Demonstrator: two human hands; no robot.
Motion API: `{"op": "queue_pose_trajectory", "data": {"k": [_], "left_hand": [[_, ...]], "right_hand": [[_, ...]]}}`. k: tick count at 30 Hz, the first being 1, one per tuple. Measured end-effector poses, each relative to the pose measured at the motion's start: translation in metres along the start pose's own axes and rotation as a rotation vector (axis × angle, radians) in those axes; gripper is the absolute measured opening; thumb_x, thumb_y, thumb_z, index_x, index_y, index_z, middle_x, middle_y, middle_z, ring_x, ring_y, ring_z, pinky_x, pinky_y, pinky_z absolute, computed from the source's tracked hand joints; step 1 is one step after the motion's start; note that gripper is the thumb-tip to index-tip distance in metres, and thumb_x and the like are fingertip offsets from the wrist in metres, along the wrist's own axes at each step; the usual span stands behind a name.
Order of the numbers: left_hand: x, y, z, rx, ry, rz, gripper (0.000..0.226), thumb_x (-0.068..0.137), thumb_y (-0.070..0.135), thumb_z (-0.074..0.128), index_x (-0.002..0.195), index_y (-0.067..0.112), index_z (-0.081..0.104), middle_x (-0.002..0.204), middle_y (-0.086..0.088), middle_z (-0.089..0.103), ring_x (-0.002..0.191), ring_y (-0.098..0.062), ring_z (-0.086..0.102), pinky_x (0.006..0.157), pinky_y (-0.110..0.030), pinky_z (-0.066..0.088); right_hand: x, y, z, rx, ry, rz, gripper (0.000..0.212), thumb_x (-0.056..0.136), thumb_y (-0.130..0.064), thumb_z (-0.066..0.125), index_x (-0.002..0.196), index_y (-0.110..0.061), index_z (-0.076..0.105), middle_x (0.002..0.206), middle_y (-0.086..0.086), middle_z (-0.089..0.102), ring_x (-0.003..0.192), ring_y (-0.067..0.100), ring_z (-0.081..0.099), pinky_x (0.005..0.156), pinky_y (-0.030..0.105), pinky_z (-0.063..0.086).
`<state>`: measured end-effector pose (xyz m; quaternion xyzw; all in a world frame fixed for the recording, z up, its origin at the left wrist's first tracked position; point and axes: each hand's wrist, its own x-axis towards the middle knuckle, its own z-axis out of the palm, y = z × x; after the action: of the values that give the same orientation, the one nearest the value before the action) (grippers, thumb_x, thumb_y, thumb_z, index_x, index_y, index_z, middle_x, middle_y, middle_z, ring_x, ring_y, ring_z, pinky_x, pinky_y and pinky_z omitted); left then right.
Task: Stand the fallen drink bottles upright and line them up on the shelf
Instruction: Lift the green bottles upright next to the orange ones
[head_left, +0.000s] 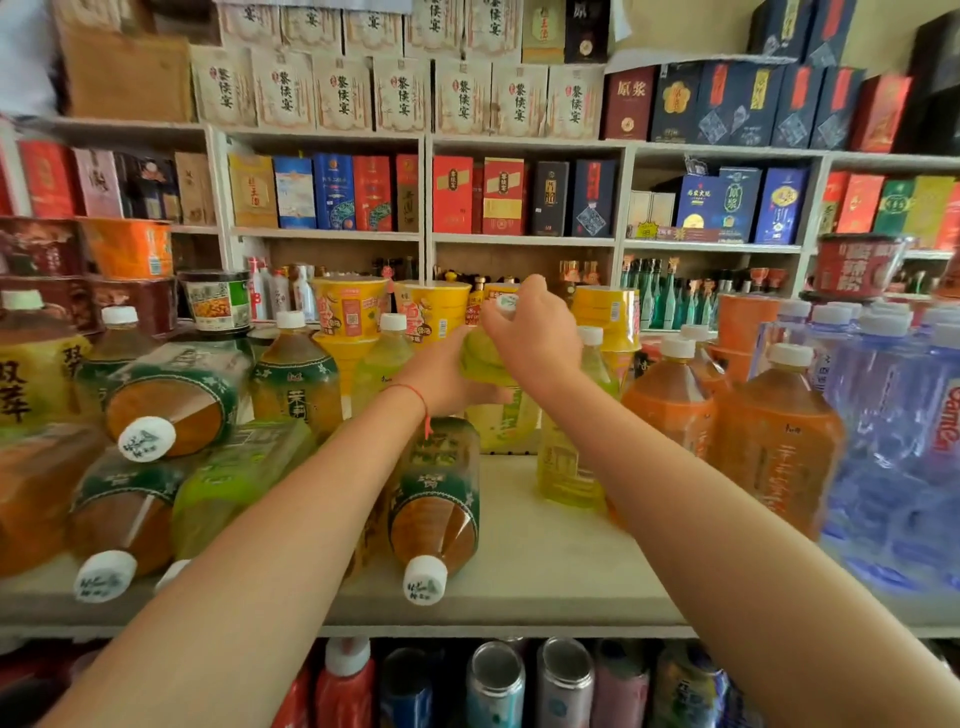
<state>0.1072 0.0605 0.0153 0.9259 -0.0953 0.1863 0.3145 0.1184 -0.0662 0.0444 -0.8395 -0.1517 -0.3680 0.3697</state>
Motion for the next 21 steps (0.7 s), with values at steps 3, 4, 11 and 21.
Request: {"op": "queue_pose_trajectory", "data": {"k": [3, 4, 11, 21], "left_hand": [[0.009, -0.006, 0.005, -0.004, -0.085, -0.063, 0.047, 0.077, 0.053, 0.081, 0.113, 0.038, 0.055, 0.126, 0.001, 0.062, 0.105, -0.014, 0.056, 0.079, -0.024, 0.044], [0.011, -0.008, 0.008, 0.043, -0.12, -0.075, 0.038, 0.08, 0.054, 0.078, 0.108, 0.041, 0.056, 0.131, -0.003, 0.062, 0.101, -0.012, 0.055, 0.074, -0.018, 0.043], [0.017, -0.005, 0.015, 0.167, -0.202, -0.159, 0.094, 0.081, 0.065, 0.07, 0.151, 0.014, 0.033, 0.146, -0.007, 0.051, 0.126, -0.026, 0.053, 0.101, -0.043, 0.048], [-0.036, -0.001, -0.028, 0.439, -0.158, -0.117, 0.034, 0.102, 0.03, 0.051, 0.131, 0.016, 0.064, 0.131, -0.008, 0.064, 0.117, -0.026, 0.06, 0.098, -0.038, 0.051]], "right_hand": [[0.011, 0.002, 0.012, -0.125, -0.083, 0.02, 0.031, 0.098, -0.036, 0.057, 0.089, -0.013, 0.039, 0.067, -0.007, 0.042, 0.059, 0.016, 0.045, 0.046, 0.028, 0.025], [0.014, 0.004, 0.016, -0.142, -0.12, 0.031, 0.031, 0.098, -0.034, 0.057, 0.085, -0.013, 0.04, 0.067, -0.005, 0.043, 0.064, 0.021, 0.049, 0.047, 0.028, 0.026], [0.015, 0.018, 0.029, -0.189, -0.187, 0.066, 0.03, 0.102, -0.039, 0.055, 0.105, -0.009, 0.055, 0.093, 0.006, 0.066, 0.092, 0.03, 0.064, 0.064, 0.035, 0.038], [-0.069, 0.008, -0.008, 0.097, -0.392, -0.136, 0.007, 0.097, -0.013, 0.049, 0.102, -0.016, 0.054, 0.073, -0.002, 0.058, 0.061, 0.017, 0.055, 0.05, 0.03, 0.04]]}}
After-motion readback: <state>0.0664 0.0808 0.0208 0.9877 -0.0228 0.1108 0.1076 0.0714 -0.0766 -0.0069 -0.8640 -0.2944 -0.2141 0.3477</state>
